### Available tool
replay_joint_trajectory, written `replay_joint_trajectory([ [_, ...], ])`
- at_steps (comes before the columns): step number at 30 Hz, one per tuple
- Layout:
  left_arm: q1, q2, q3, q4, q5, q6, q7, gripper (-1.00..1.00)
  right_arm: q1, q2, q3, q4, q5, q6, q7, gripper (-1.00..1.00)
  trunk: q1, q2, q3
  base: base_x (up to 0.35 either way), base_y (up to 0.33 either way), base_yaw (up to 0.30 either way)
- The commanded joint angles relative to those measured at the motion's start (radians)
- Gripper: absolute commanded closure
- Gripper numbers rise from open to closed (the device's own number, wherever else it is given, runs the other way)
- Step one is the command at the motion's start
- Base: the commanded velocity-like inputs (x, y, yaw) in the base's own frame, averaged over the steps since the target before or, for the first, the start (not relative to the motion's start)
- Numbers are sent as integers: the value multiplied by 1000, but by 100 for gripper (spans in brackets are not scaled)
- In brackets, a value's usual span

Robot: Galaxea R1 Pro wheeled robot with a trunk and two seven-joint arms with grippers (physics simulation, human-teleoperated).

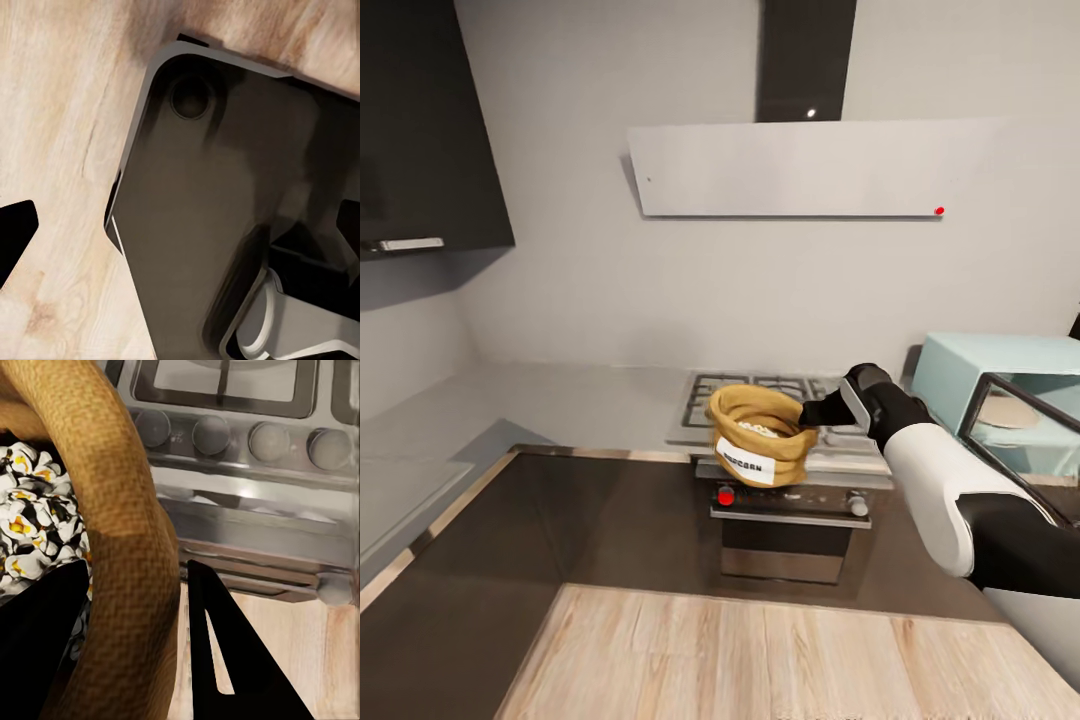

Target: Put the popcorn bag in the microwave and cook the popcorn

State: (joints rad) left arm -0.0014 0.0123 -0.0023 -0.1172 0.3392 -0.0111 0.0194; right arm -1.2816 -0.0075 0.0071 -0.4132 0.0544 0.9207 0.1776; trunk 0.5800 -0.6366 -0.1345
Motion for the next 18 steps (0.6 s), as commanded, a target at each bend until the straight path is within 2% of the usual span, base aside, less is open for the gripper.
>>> replay_joint_trajectory([
  [1, 0, 0, -1, -1, 4, -1, 2, -100, -1, 0, 1, -1, 5, 3, 7, 100, 0, -1, -2, 0, 0, -246],
  [15, 0, 0, -3, -1, 3, -1, 2, -100, -1, 0, 1, -1, 5, 4, 7, 100, 0, -1, -2, 0, 0, -246],
  [18, 0, 0, -4, -1, 3, -1, 1, -100, -1, -1, 0, -1, 7, 12, 8, 100, 0, -1, -2, 0, 0, -97],
])
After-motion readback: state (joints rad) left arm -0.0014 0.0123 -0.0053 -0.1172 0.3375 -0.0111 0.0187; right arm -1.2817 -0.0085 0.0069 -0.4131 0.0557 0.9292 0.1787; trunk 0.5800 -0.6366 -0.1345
